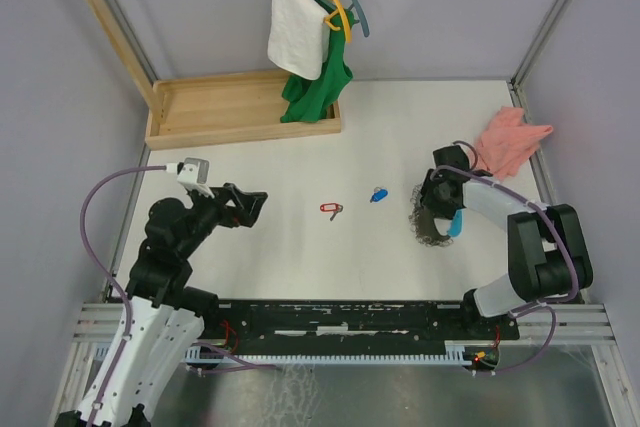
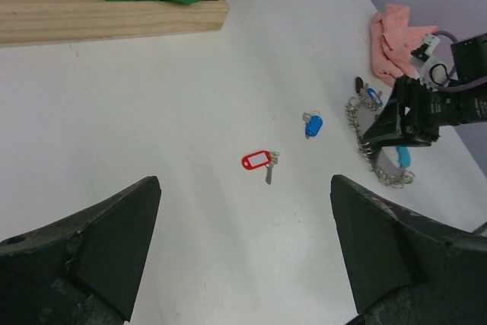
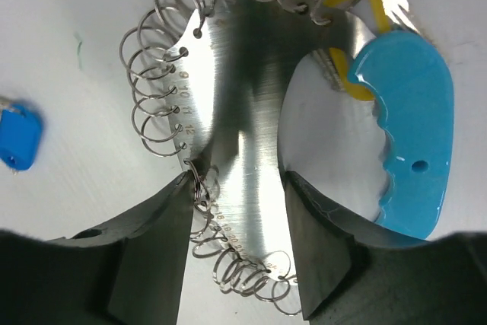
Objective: Put the keys on the keyring
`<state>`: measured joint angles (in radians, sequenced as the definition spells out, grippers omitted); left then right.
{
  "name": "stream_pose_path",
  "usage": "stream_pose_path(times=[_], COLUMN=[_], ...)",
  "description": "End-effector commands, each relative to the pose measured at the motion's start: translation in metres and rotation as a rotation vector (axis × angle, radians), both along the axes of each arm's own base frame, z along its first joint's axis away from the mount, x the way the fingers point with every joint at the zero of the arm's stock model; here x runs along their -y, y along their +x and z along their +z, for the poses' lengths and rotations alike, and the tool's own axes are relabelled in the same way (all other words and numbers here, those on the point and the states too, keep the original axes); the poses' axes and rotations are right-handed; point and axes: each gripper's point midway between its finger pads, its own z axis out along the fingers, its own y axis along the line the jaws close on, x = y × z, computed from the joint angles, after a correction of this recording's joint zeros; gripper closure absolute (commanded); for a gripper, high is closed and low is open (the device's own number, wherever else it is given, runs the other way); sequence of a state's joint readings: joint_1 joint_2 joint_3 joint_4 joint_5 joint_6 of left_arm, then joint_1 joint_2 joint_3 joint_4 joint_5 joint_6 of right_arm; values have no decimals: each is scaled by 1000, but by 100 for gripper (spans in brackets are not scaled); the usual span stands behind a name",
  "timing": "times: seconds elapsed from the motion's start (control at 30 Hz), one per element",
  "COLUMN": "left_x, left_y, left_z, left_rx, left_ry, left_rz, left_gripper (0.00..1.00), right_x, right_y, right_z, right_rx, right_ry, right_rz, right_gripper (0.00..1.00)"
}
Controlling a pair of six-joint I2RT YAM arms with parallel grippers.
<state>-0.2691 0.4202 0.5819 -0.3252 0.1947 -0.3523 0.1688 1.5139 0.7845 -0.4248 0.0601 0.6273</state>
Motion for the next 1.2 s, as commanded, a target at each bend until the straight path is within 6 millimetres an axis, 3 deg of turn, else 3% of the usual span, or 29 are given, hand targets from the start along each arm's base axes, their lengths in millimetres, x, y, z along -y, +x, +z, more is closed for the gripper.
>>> stream_pose_path(times=[0.0, 0.27, 0.57, 0.7, 0.8, 0.97, 1.17], left_x=[29, 47, 52, 56, 65, 83, 111], left_y=[2, 5, 5, 5, 3, -3, -9], left_z=[-3, -41, -71, -81, -89, -102, -116], left_rx=[-103, -208, -272, -295, -321, -358, -394], left_ry=[-159, -247, -248, -252, -246, -209, -176], left_rz=[-96, -120, -67, -53, -67, -86, -123], left_gripper=[2, 3, 4, 4, 4, 4, 6], right_x=[-29, -74, -182, -212, -212, -167, -142], right_y=[-41, -35, -24, -25, -28, -50, -77], right_z=[-21, -25, -25, -26, -24, -29, -22], right_rx=[-129, -128, -103, -102, -103, -114, -101], right_ry=[52, 19, -3, -24, -41, -147, -133], right_rz=[82, 236, 471, 547, 573, 566, 572], right_gripper=[43, 46, 47, 47, 46, 44, 41])
